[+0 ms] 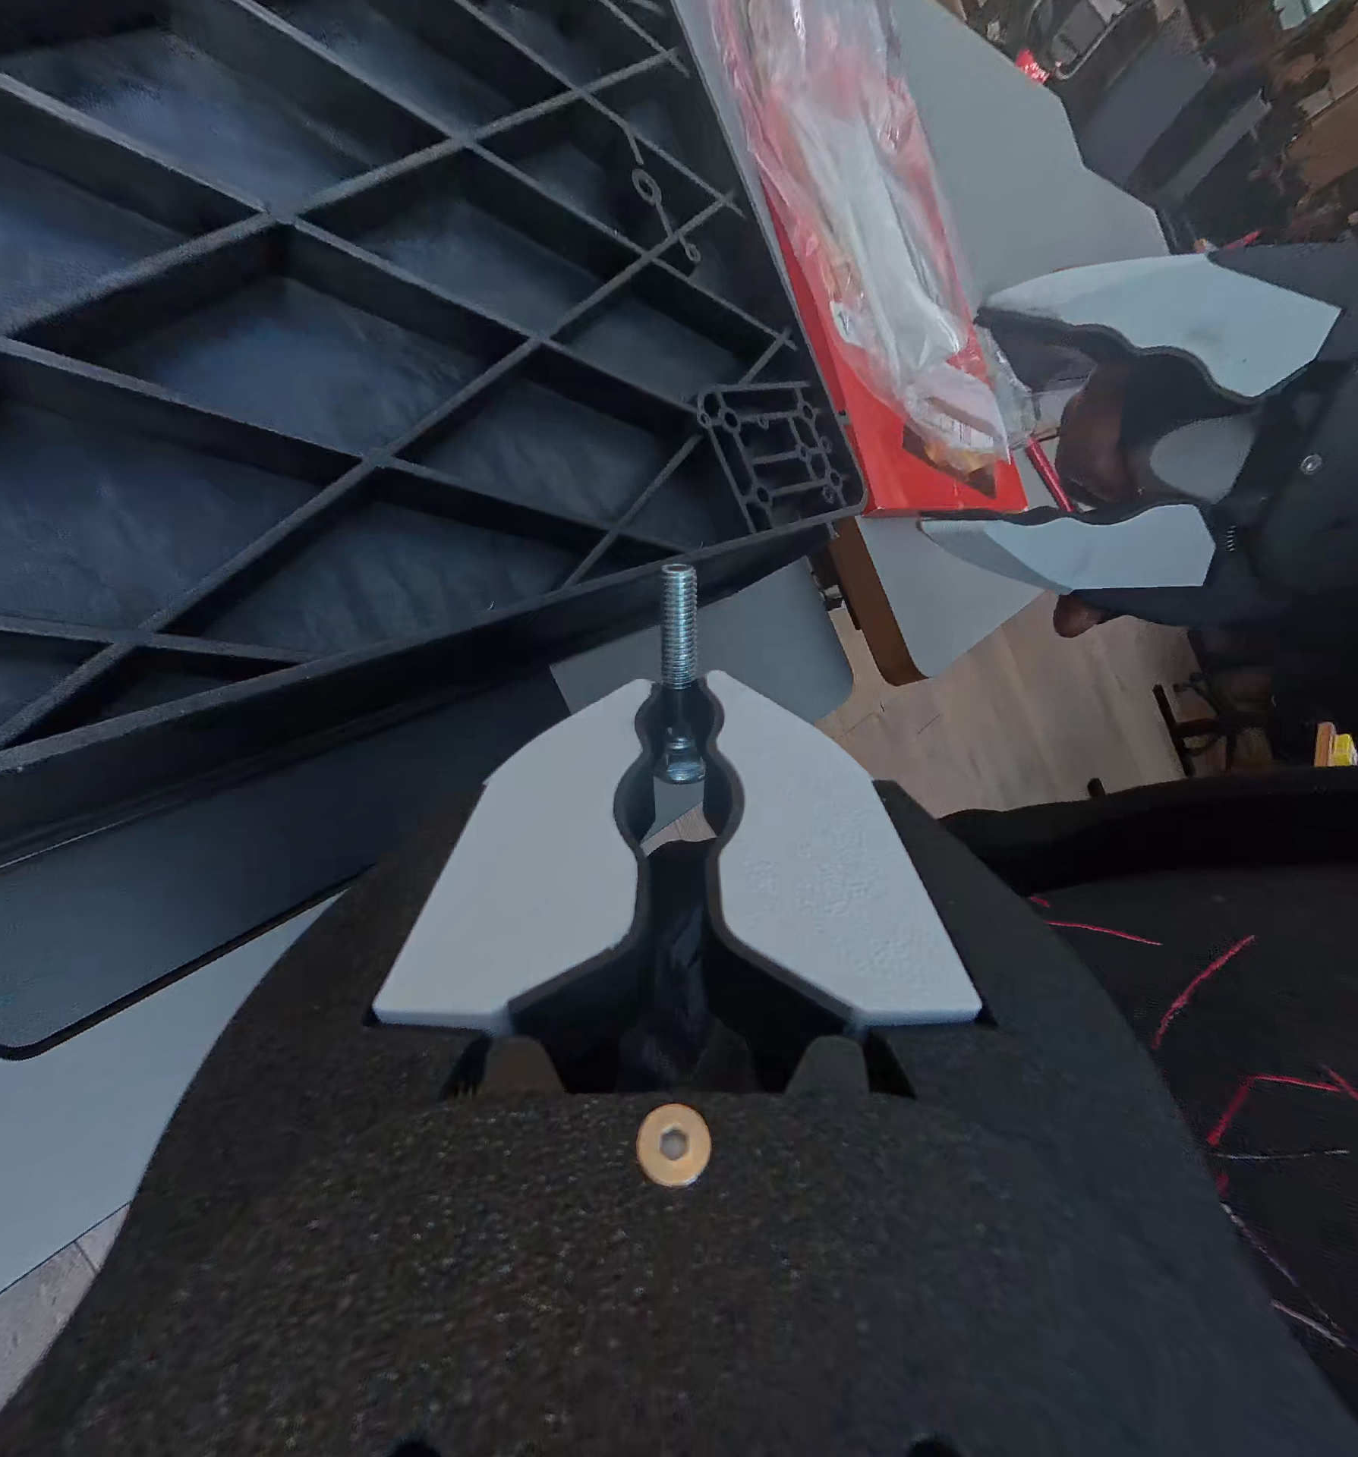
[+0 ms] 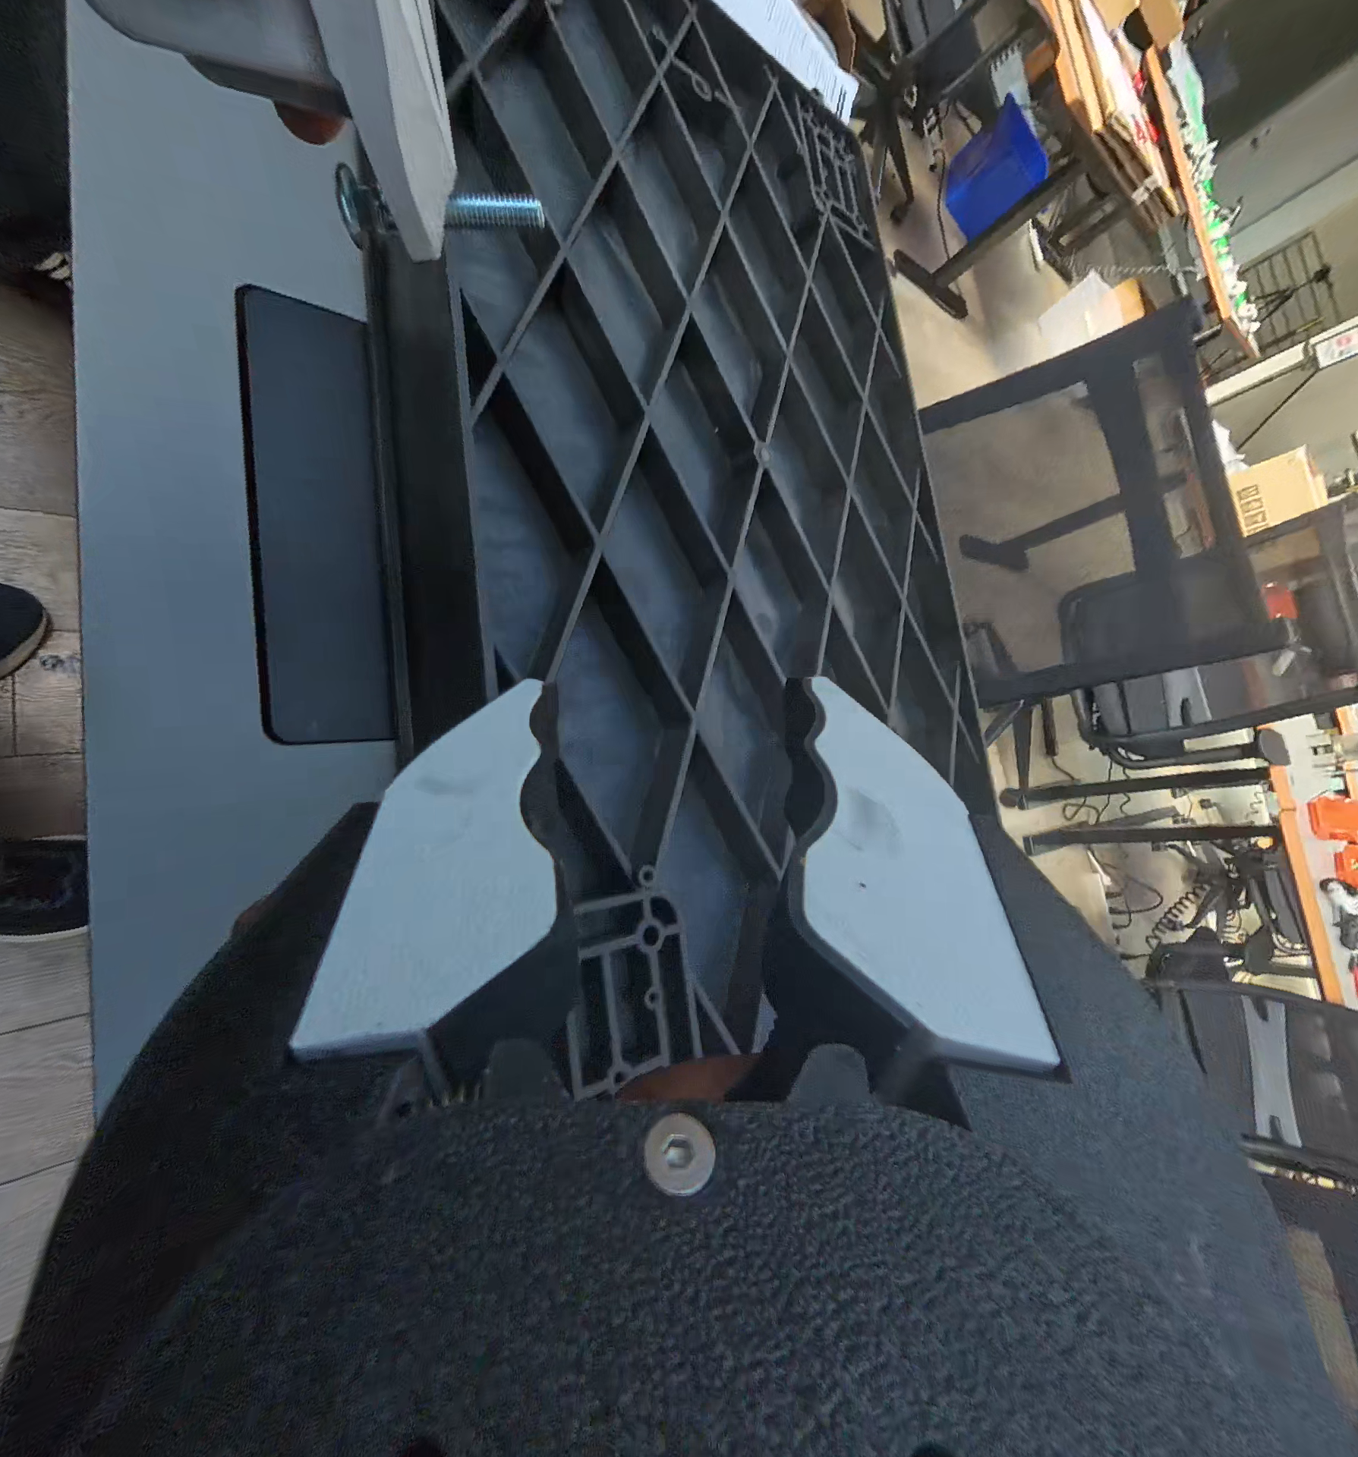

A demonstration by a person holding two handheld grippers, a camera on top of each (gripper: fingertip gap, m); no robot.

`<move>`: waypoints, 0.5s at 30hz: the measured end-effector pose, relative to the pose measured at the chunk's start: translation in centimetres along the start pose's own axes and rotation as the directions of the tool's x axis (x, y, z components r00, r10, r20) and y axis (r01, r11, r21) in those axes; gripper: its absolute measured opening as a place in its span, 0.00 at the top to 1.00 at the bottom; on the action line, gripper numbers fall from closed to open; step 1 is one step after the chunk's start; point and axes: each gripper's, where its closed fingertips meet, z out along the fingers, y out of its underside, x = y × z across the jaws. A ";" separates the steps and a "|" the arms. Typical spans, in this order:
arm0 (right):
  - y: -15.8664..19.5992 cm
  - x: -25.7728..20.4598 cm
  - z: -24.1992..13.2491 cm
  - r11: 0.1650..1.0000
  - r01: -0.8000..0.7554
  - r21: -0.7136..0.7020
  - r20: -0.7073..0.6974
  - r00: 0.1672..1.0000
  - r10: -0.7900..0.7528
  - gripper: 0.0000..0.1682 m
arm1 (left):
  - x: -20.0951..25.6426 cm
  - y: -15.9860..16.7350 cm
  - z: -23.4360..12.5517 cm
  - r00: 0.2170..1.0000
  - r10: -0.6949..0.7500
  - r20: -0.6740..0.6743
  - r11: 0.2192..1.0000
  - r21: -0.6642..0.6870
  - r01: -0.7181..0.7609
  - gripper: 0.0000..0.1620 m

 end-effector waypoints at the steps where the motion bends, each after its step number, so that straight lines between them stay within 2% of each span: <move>1: 1.3 -0.7 -0.3 0.999 -0.020 -0.032 0.005 1.000 0.021 0.67 | -0.2 0.9 0.9 1.000 -0.004 -0.005 1.000 -0.023 0.004 0.96; 6: 4.7 -2.1 -1.5 0.985 -0.110 -0.131 -0.016 0.994 0.109 0.68 | -0.9 4.4 4.6 1.000 0.022 -0.012 0.993 -0.115 -0.023 0.96; 15: 4.4 -3.6 -2.7 0.959 -0.152 -0.237 -0.085 0.987 0.136 0.69 | -1.6 8.7 7.7 0.984 0.175 -0.045 0.940 -0.289 -0.180 0.96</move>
